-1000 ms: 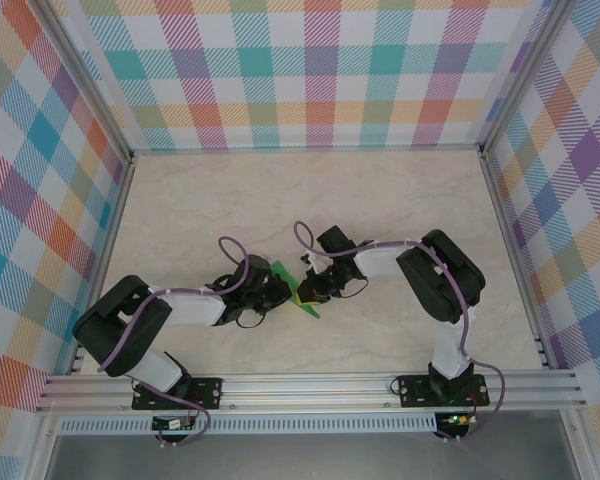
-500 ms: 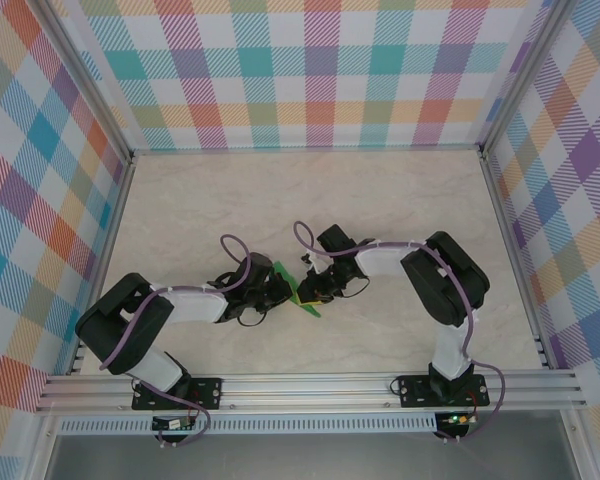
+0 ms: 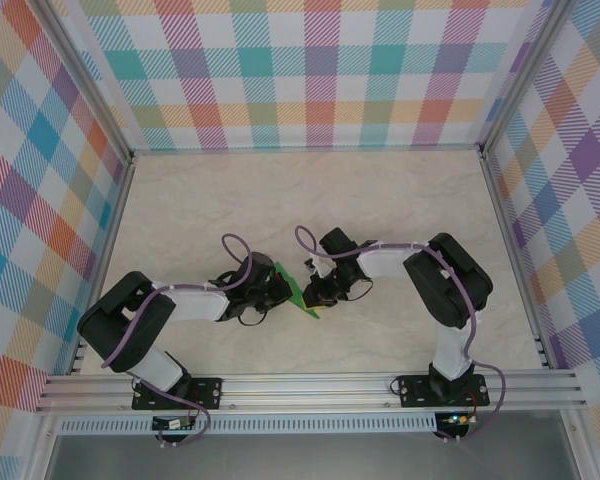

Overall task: Fold a paper plane with a square sheet of paper (pick it up from the middle)
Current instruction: Fold the wing for the fifth time at the center of the table.

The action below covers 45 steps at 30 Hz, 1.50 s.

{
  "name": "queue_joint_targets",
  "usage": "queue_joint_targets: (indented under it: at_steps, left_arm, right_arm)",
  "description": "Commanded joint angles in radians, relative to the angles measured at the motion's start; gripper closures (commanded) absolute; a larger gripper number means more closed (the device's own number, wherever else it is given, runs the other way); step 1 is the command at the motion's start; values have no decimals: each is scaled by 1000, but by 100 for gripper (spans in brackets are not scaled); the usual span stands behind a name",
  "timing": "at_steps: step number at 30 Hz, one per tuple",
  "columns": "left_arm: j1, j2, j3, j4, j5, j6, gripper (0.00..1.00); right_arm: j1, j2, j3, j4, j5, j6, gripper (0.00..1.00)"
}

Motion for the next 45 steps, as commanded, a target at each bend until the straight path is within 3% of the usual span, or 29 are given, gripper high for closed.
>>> queue_joint_targets:
  at_steps: [1, 10, 21, 25, 30, 39, 45]
  left_arm:
    - [-11, 20, 16, -43, -24, 17, 94]
    - [-11, 27, 18, -54, -27, 15, 94]
    - [-11, 30, 20, -67, -33, 13, 95]
    - [-11, 30, 20, -69, -32, 13, 95]
    - [-11, 32, 20, -67, -32, 13, 95]
    - [-11, 32, 20, -69, -32, 13, 95]
    - [-11, 30, 20, -74, -33, 12, 95]
  right_arm:
    - [-2, 17, -1, -36, 13, -27, 86]
    - [-2, -55, -25, -85, 24, -35, 82]
    - [-2, -1, -28, -101, 31, -38, 85]
    - [-2, -82, -24, -113, 53, -28, 78]
    - [-2, -188, -27, -127, 170, -18, 75]
    - [49, -102, 46, -81, 30, -25, 89]
    - [58, -34, 81, -82, 40, -20, 93]
